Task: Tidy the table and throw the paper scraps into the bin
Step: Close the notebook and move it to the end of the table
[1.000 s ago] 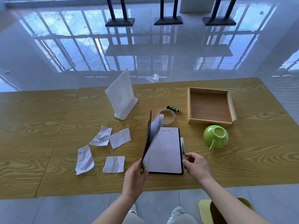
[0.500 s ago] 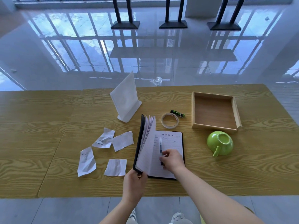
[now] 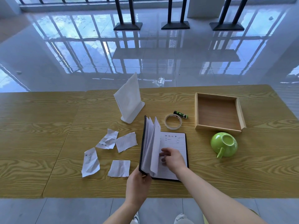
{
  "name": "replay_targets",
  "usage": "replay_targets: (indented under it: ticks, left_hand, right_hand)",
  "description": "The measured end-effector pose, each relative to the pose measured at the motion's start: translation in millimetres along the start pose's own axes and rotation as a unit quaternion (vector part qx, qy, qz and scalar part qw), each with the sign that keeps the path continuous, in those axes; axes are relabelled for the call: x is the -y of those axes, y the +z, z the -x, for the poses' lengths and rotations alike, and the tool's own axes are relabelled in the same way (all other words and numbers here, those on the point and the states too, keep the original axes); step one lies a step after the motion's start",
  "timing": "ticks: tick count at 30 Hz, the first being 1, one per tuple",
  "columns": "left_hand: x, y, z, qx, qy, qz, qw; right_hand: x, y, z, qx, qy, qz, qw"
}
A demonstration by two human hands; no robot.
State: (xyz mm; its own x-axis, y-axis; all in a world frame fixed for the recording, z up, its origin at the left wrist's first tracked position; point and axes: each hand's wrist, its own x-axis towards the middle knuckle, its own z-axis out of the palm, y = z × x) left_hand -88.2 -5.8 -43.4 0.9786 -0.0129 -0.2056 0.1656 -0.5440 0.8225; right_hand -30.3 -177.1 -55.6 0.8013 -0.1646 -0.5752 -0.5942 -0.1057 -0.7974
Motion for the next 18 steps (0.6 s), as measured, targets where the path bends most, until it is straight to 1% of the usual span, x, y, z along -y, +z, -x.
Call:
replay_targets:
  ticks: [4,8,11,13,15,18]
  left_hand:
    - [-2.5,4.9,2.6,0.027,0.045,-0.008,0.999]
    - [-4.9,11.1,4.5,0.039,0.108,-0.103,0.988]
    - [-7.7,14.0,5.0,0.077,0.161,-0.143,0.974]
    - [-8.1,16.5,4.9,0.096,0.175,-0.169,0.965]
    - [-7.0,19.2,2.4,0.103,0.178,-0.212,0.955]
    - [-4.8,23.4,-6.4,0.103,0.196,-0.323,0.92]
  right_hand:
    - [-9.3,-22.9,4.2,-0.047,0.016,-0.068,0.996]
    - [-20.2,-46.3,12.6,-0.077,0.028,-0.134,0.988]
    - [-29.6,-62.0,16.3,-0.109,0.044,-0.204,0.972]
    - [-34.4,-71.4,17.4,-0.11,0.057,-0.247,0.961]
    - [-37.2,-77.5,19.6,-0.097,0.053,-0.228,0.967]
    - [-39.3,-78.8,23.6,-0.111,0.018,-0.117,0.987]
